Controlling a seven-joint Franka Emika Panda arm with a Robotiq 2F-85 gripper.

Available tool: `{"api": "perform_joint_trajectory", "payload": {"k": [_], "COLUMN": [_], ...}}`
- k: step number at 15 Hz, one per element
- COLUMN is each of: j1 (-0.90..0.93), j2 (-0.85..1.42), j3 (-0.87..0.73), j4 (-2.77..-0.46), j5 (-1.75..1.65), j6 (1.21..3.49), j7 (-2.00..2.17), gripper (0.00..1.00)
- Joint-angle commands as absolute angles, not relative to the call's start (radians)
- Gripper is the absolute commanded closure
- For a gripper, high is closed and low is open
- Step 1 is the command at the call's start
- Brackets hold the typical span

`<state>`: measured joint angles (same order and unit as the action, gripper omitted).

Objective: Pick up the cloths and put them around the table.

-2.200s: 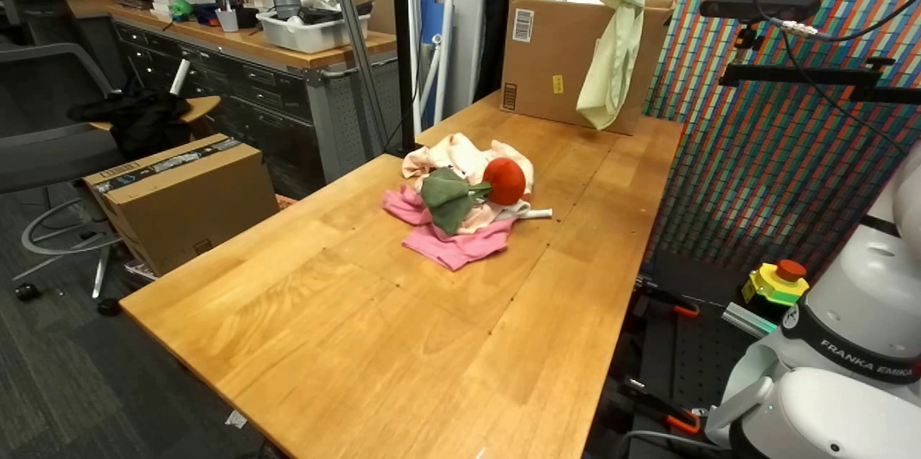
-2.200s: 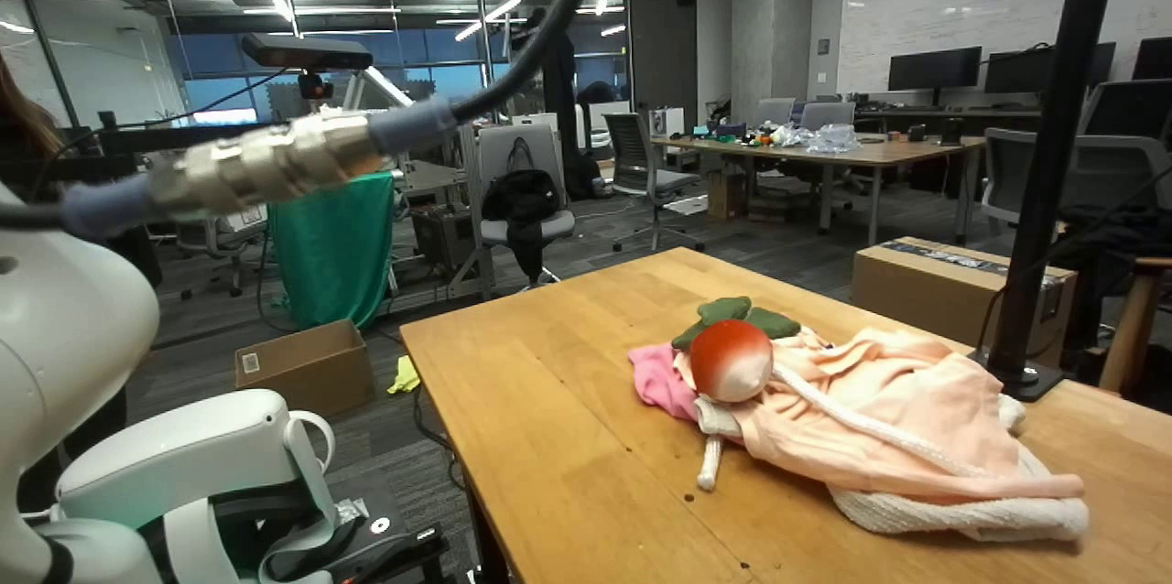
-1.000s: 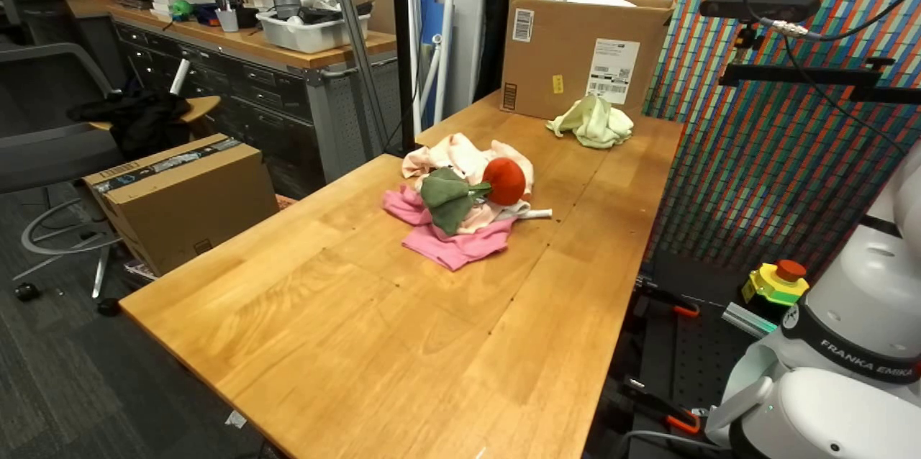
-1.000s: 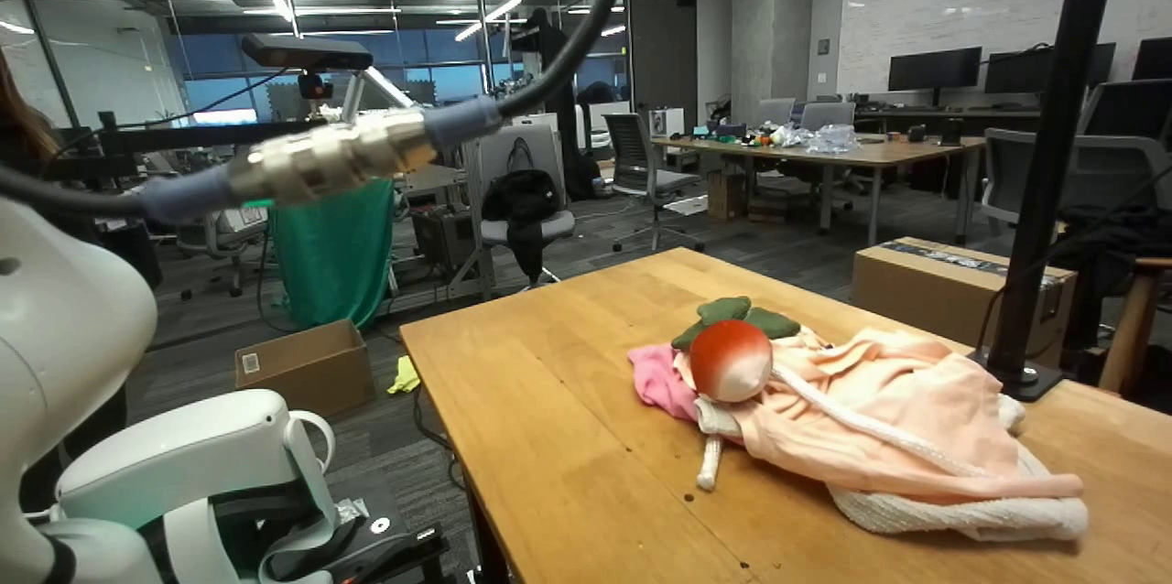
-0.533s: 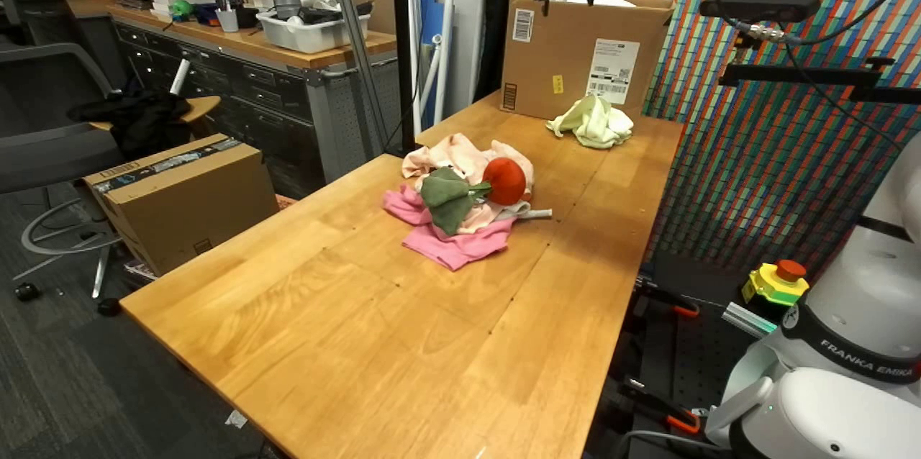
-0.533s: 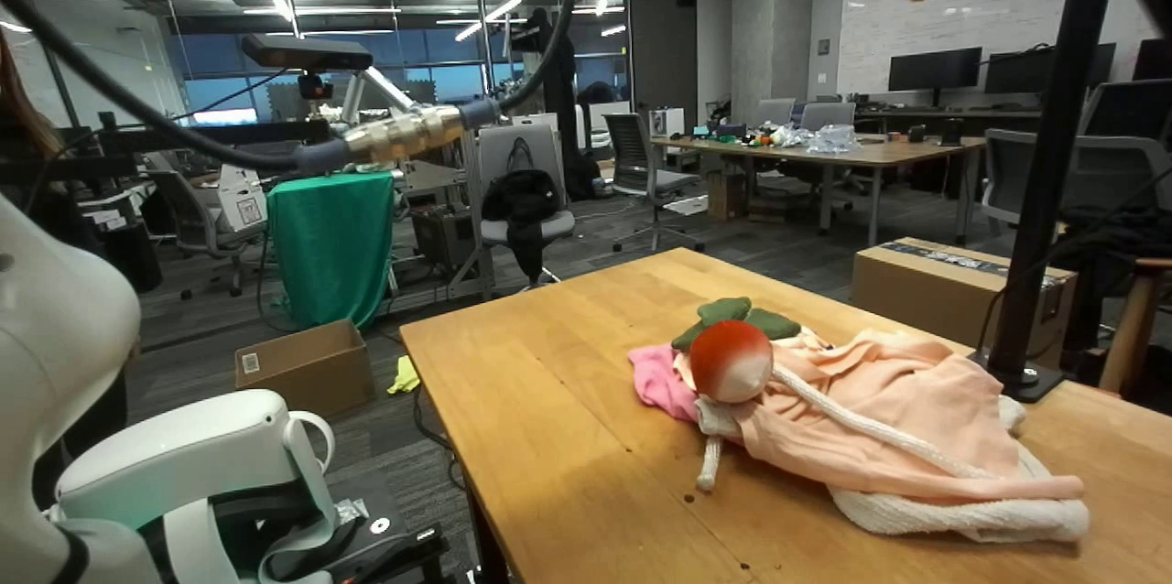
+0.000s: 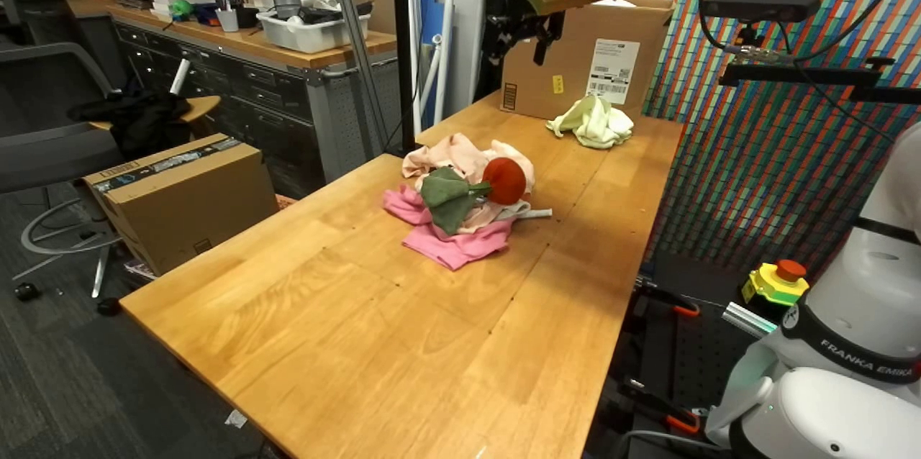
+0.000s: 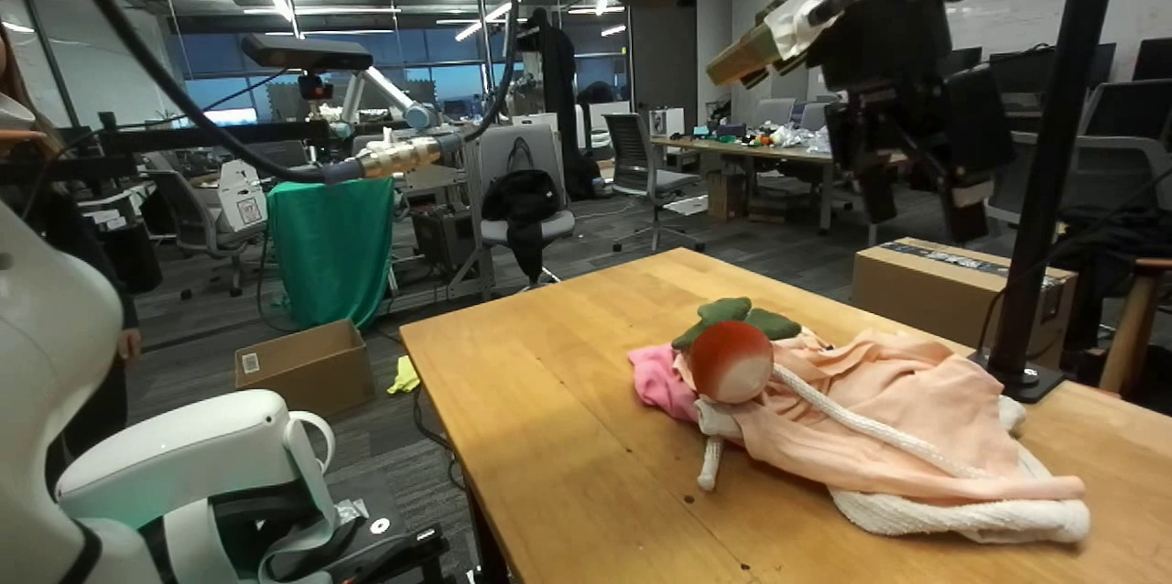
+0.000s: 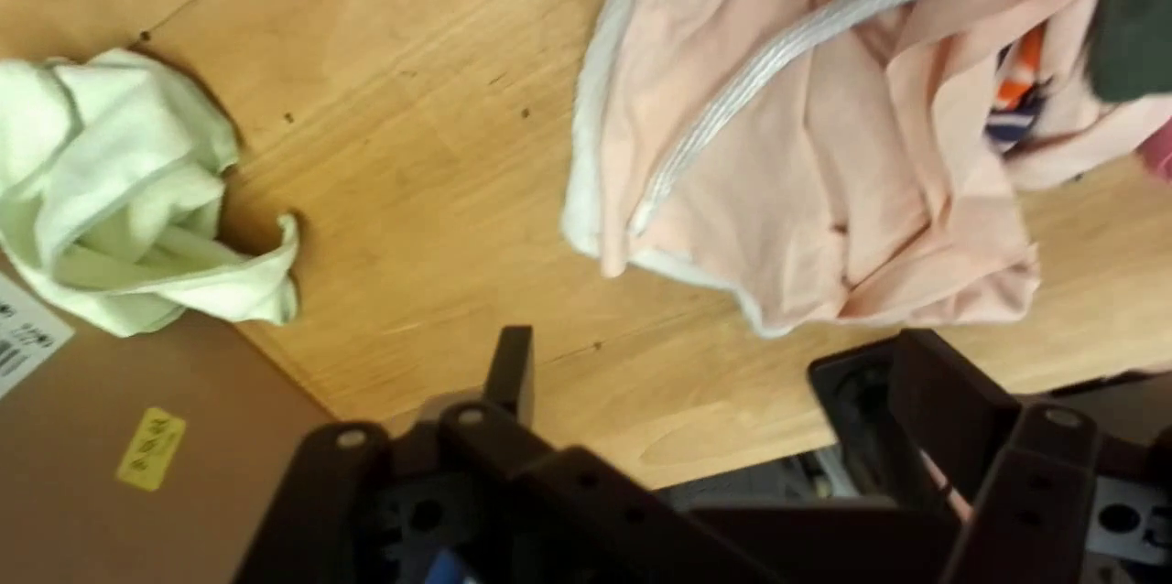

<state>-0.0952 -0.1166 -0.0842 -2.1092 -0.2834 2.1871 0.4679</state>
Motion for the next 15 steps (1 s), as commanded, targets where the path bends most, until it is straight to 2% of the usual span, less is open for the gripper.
{"api": "perform_joint_trajectory", "payload": {"k": [1,9,15], "j1": [-0.075,-0.043,-0.022], "j2": [-0.128,-0.089,-0.032], "j3": [-0.076,-0.074,-0.053], "j4": [-2.152,-2.191,-2.193], "j5": [-0.166,0.026,-0.005], "j6": [2.176,2.069,2.019], "j7": [0.264,-0.174,-0.343], "gripper": [0.00,0.00,0.00]}}
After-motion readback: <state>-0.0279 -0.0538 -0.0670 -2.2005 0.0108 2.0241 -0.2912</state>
